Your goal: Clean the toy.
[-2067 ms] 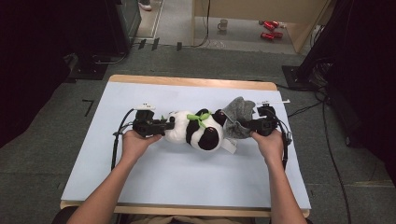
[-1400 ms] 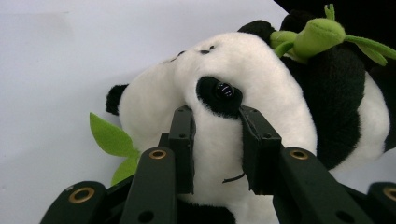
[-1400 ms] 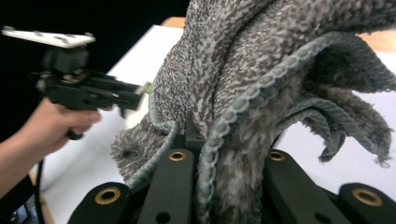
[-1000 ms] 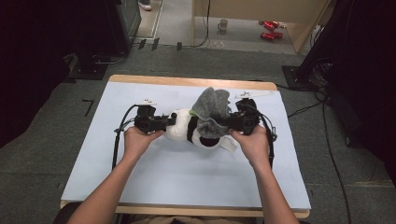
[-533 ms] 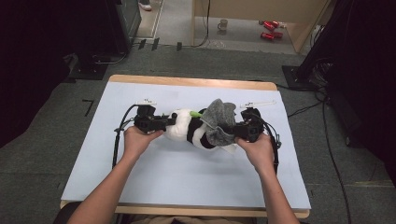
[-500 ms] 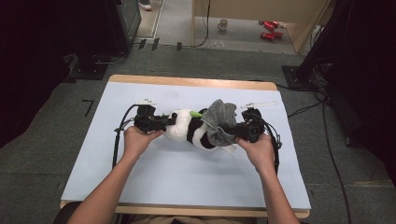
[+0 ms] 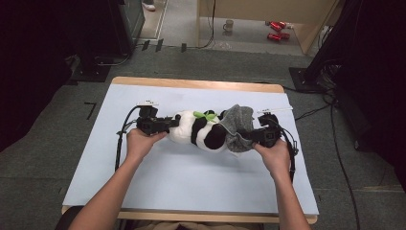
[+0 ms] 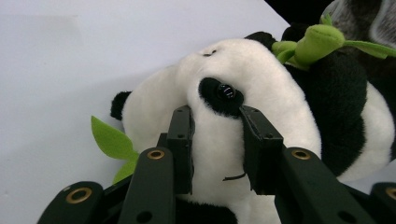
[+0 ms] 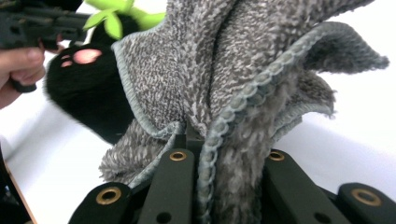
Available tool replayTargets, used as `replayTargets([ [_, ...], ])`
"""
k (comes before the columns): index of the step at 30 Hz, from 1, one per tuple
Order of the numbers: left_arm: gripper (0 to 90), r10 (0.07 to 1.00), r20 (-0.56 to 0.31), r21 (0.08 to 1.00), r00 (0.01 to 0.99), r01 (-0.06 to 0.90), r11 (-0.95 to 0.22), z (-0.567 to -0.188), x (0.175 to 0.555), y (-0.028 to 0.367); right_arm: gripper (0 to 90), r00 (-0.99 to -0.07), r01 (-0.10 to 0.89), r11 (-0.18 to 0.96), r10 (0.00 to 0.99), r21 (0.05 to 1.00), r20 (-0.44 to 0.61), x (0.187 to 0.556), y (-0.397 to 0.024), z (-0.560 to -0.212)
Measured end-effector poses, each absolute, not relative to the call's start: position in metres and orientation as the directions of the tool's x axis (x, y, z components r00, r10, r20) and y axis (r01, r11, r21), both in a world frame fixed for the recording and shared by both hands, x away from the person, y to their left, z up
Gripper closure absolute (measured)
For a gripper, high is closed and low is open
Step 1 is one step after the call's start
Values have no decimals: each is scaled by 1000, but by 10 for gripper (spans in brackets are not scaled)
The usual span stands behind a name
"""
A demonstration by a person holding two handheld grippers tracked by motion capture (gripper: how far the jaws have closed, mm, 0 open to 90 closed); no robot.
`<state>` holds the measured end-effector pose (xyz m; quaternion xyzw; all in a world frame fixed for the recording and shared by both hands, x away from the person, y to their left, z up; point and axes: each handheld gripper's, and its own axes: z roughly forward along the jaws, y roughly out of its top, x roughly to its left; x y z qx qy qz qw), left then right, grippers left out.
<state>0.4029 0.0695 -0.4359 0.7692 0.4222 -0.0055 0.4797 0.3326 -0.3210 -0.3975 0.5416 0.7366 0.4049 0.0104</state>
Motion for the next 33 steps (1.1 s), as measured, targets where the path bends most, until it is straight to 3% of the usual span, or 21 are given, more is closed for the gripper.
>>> replayTargets([
  [8, 676, 649, -409, 735, 642, 653, -182, -435, 401, 68, 818, -405, 756, 8, 791, 654, 459, 329, -335, -376],
  [14, 678, 650, -397, 738, 648, 647, -193, -434, 399, 66, 818, -475, 696, -1, 749, 718, 461, 322, -327, -346],
  [18, 677, 650, -380, 746, 658, 634, -205, -434, 396, 65, 817, -544, 660, 58, 724, 749, 423, 320, -298, -336],
  [24, 679, 648, -370, 750, 666, 626, -215, -435, 396, 66, 818, -594, 680, 152, 688, 718, 417, 328, -262, -352],
  [33, 678, 630, -379, 747, 678, 626, -224, -435, 398, 68, 817, -559, 702, 142, 717, 697, 417, 330, -273, -372],
])
